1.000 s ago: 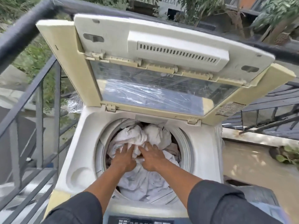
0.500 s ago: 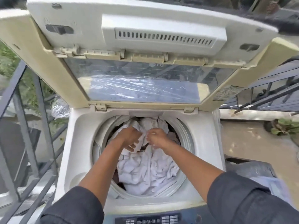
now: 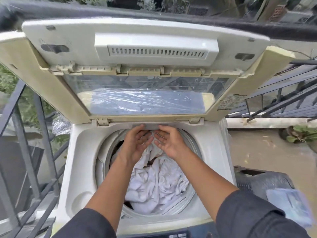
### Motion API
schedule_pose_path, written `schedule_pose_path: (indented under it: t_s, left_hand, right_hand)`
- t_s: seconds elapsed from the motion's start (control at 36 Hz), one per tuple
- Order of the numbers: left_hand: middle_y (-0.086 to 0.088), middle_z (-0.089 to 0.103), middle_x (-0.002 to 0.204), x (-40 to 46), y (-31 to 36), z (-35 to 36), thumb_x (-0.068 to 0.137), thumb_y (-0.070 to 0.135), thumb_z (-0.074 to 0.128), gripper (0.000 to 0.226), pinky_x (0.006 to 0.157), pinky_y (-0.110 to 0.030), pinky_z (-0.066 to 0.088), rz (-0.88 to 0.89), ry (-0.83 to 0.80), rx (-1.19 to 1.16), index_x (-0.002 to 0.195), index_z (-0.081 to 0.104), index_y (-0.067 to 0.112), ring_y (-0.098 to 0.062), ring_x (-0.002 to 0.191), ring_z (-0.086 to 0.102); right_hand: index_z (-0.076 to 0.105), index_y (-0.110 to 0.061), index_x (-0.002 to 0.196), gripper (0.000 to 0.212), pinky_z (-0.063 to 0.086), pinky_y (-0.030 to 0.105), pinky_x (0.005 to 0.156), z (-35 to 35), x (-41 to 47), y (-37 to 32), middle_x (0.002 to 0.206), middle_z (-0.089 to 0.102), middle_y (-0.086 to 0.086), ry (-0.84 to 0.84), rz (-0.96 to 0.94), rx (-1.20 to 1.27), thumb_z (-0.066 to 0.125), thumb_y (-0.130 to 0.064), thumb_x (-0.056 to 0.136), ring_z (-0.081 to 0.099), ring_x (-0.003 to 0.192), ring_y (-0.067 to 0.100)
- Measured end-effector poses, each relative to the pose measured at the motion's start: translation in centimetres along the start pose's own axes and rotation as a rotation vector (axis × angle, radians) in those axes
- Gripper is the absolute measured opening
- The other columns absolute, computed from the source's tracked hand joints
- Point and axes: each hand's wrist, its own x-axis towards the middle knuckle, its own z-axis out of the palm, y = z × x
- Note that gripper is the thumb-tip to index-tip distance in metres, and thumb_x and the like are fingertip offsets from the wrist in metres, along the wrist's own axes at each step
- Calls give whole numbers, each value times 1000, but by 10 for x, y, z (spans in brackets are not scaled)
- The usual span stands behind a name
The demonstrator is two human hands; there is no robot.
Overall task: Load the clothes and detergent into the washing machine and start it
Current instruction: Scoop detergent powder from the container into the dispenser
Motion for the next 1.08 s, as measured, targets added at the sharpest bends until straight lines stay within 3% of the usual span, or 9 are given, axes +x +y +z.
schedule_pose_path:
  t_s: [0.11, 0.25, 0.33, 0.53, 0.64, 0.72, 0.94, 1.08]
  left_hand:
    - [-19, 62, 130, -5, -2, 2, 101, 15, 68, 19, 115, -47, 52, 30, -5, -73, 117, 67, 6, -33, 131, 63]
    - [-18, 61, 140, -9, -4, 2, 101, 18, 70, 28, 114, -46, 52, 38, -5, -88, 126, 66, 6, -32, 130, 65]
    - [-20, 64, 137, -11, -4, 4, 100, 18, 72, 26, 107, -40, 57, 50, -7, -102, 122, 68, 4, -30, 125, 68]
    - [-22, 67, 132, -11, -6, 7, 98, 20, 74, 30, 93, -31, 64, 69, 54, -85, 121, 68, 2, -27, 121, 70]
    - [-21, 69, 130, -11, -8, 8, 98, 21, 76, 37, 97, -31, 62, 80, 85, -79, 127, 67, 0, -26, 122, 70]
    - [-19, 68, 129, -12, -9, 9, 98, 21, 76, 31, 102, -32, 59, 75, 104, -62, 120, 67, 1, -24, 118, 70]
    - [-19, 66, 129, -16, -5, 11, 99, 25, 75, 28, 106, -33, 53, 61, 121, 9, 115, 65, 4, -26, 125, 66]
    - [-17, 68, 119, -18, -5, 7, 98, 29, 76, 31, 103, -33, 54, 66, 126, 61, 115, 64, 6, -23, 110, 71]
  right_hand:
    - [69, -14, 100, 12, 53, 37, 88, 0, -5, 2, 97, 72, 7, -18, 4, 101, 73, -19, 90, 68, 98, 22]
    - [68, -11, 100, 12, 53, 40, 97, 2, -9, 2, 99, 70, 10, -42, 9, 150, 73, -17, 91, 68, 101, 26]
    - [68, -12, 102, 14, 54, 40, 98, 2, -11, 1, 105, 70, 11, -47, 9, 139, 74, -18, 91, 69, 104, 26]
    - [68, -15, 100, 12, 56, 35, 83, 2, -16, -1, 99, 71, 7, -44, 19, 140, 75, -20, 92, 69, 97, 23]
    - [68, -15, 100, 11, 56, 37, 86, 3, -18, -1, 99, 69, 7, -40, 4, 173, 75, -17, 92, 69, 99, 24]
    - [68, -15, 101, 12, 56, 38, 88, 3, -19, -2, 103, 67, 6, -44, 0, 185, 76, -17, 91, 68, 100, 24]
    - [72, -17, 105, 29, 55, 32, 71, -3, -16, 4, 99, 71, 1, -35, -1, 77, 83, -34, 85, 69, 86, 17]
    - [71, -21, 110, 38, 54, 31, 70, -7, -15, 7, 107, 72, 2, -28, -16, 24, 84, -43, 83, 70, 83, 16]
